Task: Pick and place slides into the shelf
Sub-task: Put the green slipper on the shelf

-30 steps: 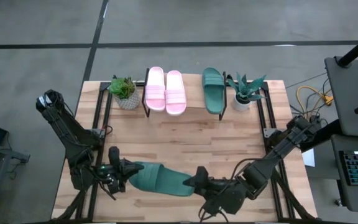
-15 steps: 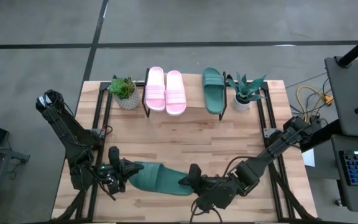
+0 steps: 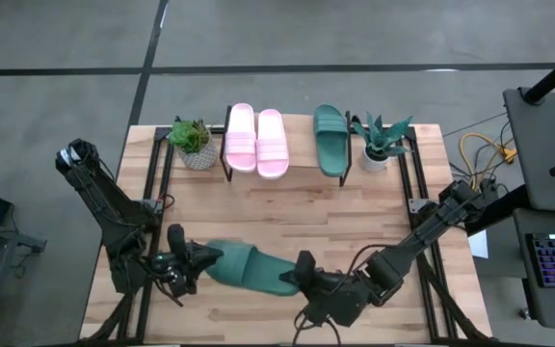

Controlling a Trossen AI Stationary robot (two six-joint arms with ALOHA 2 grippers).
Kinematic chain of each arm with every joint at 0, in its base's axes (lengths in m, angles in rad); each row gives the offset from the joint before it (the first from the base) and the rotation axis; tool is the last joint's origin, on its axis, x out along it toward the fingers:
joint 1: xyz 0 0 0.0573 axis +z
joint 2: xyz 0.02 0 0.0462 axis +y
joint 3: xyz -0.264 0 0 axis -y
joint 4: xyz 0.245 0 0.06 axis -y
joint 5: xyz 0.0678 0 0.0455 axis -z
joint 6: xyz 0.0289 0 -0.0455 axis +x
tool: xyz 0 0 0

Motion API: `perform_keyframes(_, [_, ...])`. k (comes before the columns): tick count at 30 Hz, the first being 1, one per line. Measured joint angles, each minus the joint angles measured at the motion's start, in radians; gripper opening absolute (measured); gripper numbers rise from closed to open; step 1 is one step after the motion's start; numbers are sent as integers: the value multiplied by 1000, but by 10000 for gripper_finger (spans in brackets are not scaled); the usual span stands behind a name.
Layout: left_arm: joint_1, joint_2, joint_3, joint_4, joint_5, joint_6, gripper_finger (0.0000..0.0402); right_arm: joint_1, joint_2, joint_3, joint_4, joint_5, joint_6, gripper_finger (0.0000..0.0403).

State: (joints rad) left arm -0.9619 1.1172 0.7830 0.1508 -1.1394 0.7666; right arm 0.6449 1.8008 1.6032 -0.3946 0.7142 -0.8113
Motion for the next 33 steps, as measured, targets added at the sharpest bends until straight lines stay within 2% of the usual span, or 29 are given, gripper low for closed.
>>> perform_keyframes(3, [0, 0, 0, -1, -83, 0, 81, -2, -3, 0, -20, 25, 35, 50])
perform_keyframes(5, [0, 0, 1, -1, -174, 0, 115, -3, -3, 0, -31, 58, 66, 50])
perform_keyframes(10, [-2, -3, 3, 5, -415, 0, 190, -5, -5, -2, -93, 230, 142, 50])
perform_keyframes(14, [-1, -5, 3, 4, -427, 0, 216, -10, -10, -2, -103, 344, 202, 50])
perform_keyframes(20, [-1, -8, 3, 7, -432, -1, 218, -46, -19, -2, -105, 583, 289, 50])
perform_keyframes(25, [-2, -8, 3, 7, -432, -2, 218, -131, -33, -1, -138, 599, 416, 50])
perform_keyframes(33, [-2, -8, 3, 7, -432, -3, 218, -313, -53, -1, -343, 595, 715, 49])
